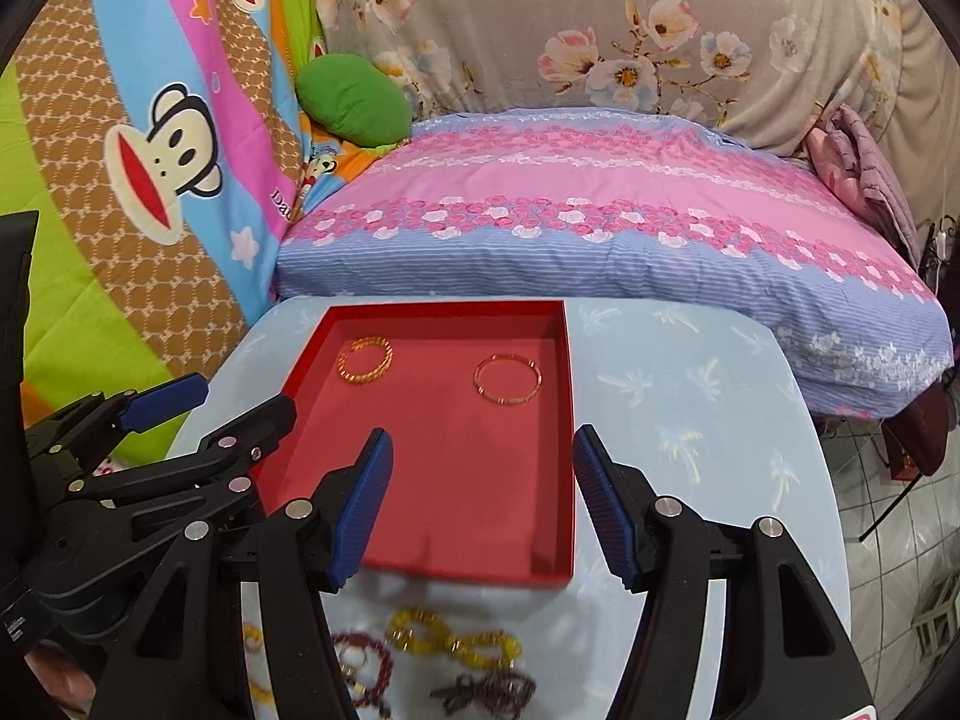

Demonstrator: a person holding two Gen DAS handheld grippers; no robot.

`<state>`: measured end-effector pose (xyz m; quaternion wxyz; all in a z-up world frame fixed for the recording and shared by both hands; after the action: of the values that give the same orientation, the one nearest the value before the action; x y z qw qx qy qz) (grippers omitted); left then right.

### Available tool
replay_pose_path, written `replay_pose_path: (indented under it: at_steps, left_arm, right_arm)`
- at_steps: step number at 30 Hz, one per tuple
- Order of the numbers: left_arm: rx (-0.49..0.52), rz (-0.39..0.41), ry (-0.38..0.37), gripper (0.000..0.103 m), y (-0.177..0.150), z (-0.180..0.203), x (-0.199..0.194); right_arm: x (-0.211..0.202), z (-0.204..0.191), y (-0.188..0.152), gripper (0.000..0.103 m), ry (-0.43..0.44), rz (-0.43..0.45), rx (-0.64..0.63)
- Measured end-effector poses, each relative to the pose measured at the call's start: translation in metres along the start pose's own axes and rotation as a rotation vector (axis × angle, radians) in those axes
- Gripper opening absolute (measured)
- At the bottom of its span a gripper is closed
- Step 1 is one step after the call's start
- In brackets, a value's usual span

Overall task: Organize jewelry
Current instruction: 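Withdraw both open tools from the box back to the bracelets, then grasp the black bead bracelet with the right tool while the left grasps the yellow bead bracelet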

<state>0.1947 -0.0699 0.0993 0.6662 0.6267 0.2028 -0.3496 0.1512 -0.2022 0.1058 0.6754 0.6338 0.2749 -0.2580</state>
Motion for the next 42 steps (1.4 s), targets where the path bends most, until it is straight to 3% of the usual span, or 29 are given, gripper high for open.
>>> replay_pose_path:
  at_steps: [18, 26, 34, 37, 42]
  left_arm:
    - [-0.077, -0.079, -0.004, 0.065, -0.11, -0.016, -0.036]
    - [-0.076, -0.083, 0.048, 0.072, -0.155, -0.042, -0.04]
    - [-0.172, -0.133, 0.102, 0.072, -0.181, -0.085, -0.035]
    - [-0.194, -0.145, 0.11, 0.072, -0.184, -0.093, -0.032]
    - [-0.196, -0.145, 0.122, 0.072, -0.185, -0.096, -0.027]
  right_arm:
    - [-0.046, -0.033, -0.104, 0.061, 0.019, -0.055, 0.01]
    - [-0.032, -0.054, -0.147, 0.061, 0.052, -0.127, -0.012]
    - [-0.01, -0.074, -0.162, 0.06, 0.069, -0.16, -0.059]
    - [0.001, -0.079, -0.162, 0.057, 0.081, -0.17, -0.061]
    - [0.017, -0.085, -0.162, 0.043, 0.097, -0.198, -0.059]
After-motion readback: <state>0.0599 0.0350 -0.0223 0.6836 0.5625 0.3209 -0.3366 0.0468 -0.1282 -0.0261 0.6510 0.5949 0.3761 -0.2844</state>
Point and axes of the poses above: each gripper's, at about its wrist camera, not at the fingertips, and x roughly the way its jaws point, z to its right, y to its top, the point moved 5 cm from there along x, roughly the way its jaws point, and after that the axes turned 11 degrees about -x, right-handed, at the moved point
